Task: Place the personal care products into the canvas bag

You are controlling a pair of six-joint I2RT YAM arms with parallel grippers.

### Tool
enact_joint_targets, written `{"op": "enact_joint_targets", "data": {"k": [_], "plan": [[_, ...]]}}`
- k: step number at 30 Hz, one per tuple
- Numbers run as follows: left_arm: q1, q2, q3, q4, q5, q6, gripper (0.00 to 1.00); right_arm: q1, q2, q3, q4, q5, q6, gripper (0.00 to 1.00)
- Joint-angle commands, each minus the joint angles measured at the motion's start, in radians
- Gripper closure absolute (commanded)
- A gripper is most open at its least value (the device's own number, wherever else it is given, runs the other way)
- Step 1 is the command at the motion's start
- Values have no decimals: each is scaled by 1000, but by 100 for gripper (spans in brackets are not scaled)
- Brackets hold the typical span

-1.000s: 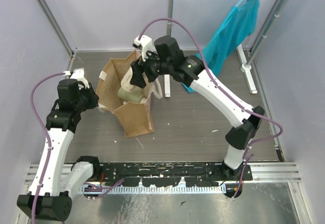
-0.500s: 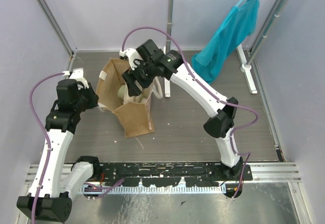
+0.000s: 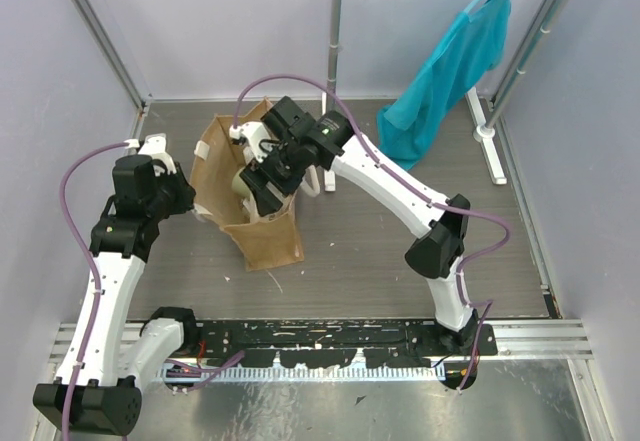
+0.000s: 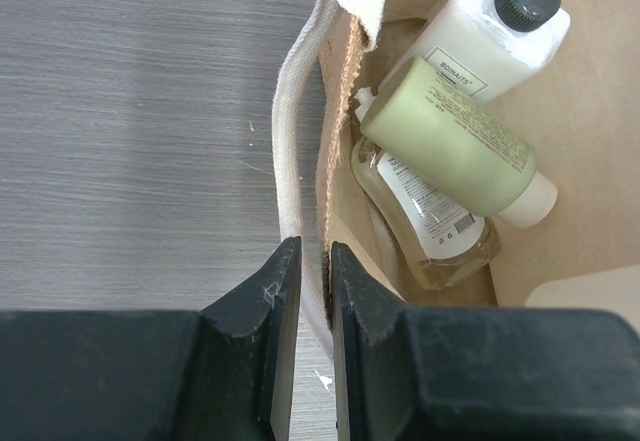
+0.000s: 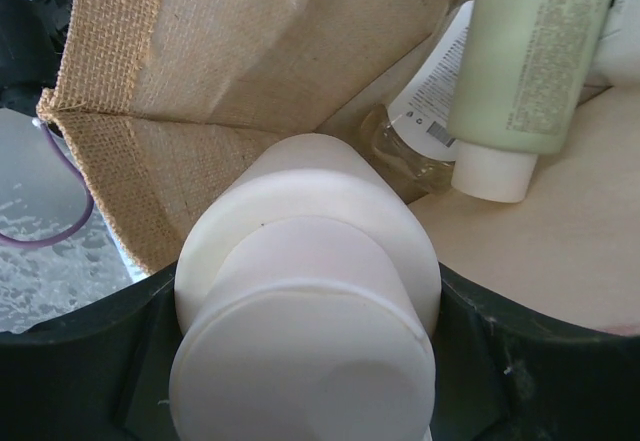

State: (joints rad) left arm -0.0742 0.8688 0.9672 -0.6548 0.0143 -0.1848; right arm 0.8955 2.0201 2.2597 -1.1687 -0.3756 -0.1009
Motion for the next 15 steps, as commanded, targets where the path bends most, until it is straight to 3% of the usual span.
{"op": "enact_joint_targets", "data": {"k": [1,9,15], "plan": [[2,-5,22,26,9,10,75,63,-87,-14,72,-40,4,99],[1,-6,21,29,13,11,75,98,-37,-39,68,17,-6,99],[2,-3,22,32,19,7,75,108,-65,-160,163,113,-17,99]]}}
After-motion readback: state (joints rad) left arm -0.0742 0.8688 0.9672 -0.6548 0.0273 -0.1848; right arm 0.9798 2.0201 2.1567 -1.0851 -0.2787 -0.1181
